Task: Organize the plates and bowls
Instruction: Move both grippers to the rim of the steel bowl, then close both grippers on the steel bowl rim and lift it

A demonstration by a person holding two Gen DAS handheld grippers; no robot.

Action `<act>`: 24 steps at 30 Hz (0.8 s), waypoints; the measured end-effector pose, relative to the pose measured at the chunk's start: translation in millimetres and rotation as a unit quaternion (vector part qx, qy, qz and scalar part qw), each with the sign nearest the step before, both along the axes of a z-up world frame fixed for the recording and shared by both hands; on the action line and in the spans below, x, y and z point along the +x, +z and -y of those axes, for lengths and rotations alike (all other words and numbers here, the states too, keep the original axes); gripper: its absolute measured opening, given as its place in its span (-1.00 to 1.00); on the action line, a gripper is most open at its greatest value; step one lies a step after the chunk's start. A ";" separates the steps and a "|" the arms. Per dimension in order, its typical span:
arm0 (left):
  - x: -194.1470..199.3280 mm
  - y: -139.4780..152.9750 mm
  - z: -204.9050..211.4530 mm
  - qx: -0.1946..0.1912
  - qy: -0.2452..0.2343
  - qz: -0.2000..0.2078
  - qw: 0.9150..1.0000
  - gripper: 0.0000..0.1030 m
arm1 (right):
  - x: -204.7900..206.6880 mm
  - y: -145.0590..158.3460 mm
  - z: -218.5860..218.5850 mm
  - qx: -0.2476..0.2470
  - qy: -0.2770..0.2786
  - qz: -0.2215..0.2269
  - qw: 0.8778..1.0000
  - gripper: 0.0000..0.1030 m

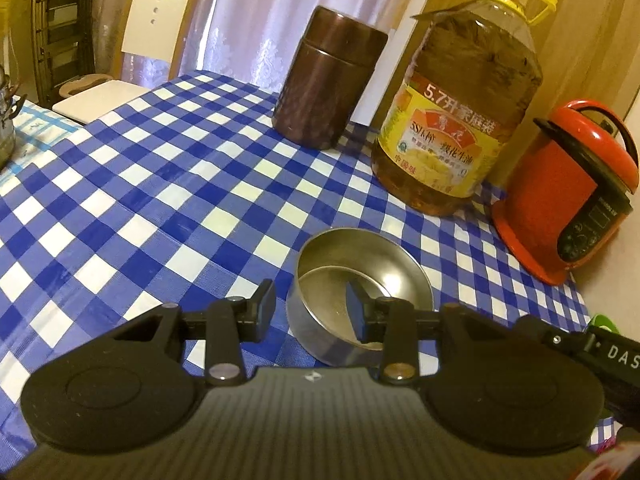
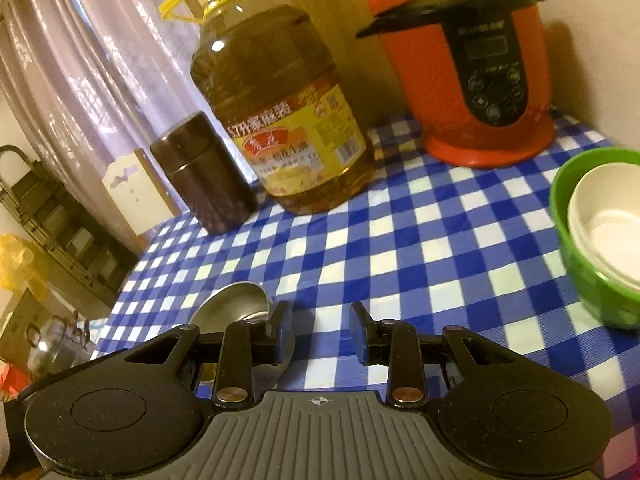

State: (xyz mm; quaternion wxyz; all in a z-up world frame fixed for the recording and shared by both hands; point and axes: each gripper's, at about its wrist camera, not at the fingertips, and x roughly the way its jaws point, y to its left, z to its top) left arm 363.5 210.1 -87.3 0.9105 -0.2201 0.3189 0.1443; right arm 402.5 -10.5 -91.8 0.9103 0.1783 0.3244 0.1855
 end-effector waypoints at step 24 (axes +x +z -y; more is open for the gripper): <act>9.6 -18.9 -23.9 -0.030 0.008 -0.006 0.999 -0.33 | 30.9 -19.4 -40.9 0.002 0.043 -0.029 0.999 -0.37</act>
